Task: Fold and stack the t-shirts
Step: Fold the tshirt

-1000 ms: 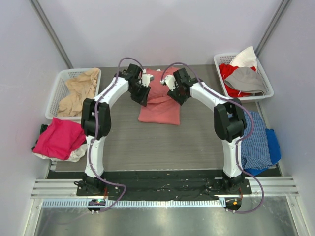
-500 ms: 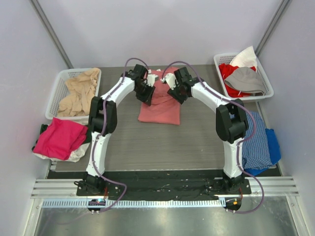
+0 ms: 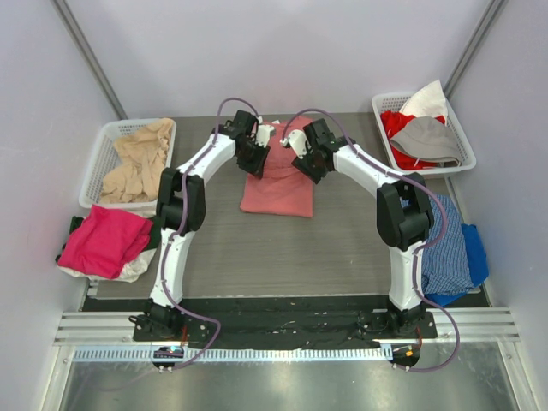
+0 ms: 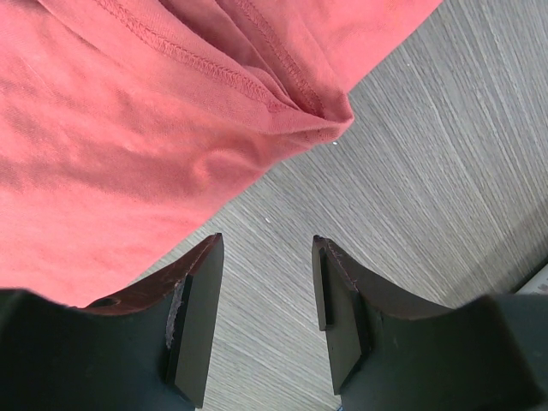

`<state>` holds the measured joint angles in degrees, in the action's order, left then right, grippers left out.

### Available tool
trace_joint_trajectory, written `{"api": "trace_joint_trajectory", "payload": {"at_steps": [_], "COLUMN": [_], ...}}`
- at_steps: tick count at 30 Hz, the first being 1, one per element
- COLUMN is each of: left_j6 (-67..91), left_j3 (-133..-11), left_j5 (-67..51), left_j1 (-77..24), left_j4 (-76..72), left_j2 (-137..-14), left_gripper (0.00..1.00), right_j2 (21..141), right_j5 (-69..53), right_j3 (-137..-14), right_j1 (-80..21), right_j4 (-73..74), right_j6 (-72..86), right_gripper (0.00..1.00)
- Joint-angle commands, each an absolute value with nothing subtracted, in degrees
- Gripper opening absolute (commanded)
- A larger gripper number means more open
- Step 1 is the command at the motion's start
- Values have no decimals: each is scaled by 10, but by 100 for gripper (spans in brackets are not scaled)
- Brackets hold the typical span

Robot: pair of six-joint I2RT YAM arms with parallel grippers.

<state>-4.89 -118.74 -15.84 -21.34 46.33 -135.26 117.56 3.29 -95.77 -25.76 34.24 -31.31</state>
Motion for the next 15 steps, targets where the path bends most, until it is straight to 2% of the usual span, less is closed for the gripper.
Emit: {"api": "trace_joint_trajectory", "payload": {"at_steps": [1,15], "left_j6": [-42,-47], "left_j3": [-1222,-1259], "left_j5": [-139,-60], "left_j1": [-214,-213], "left_j4": [427,367], "left_j2": [-1345,-1377], "left_gripper": [29,28], "right_j2": [1141,1142], "right_j5": [29,33], "right_j3": [-958,-955], "right_j1": [-260,-260], "right_j4": [323,319], "right_j6": [-308,-302], "right_gripper": [53,53]}}
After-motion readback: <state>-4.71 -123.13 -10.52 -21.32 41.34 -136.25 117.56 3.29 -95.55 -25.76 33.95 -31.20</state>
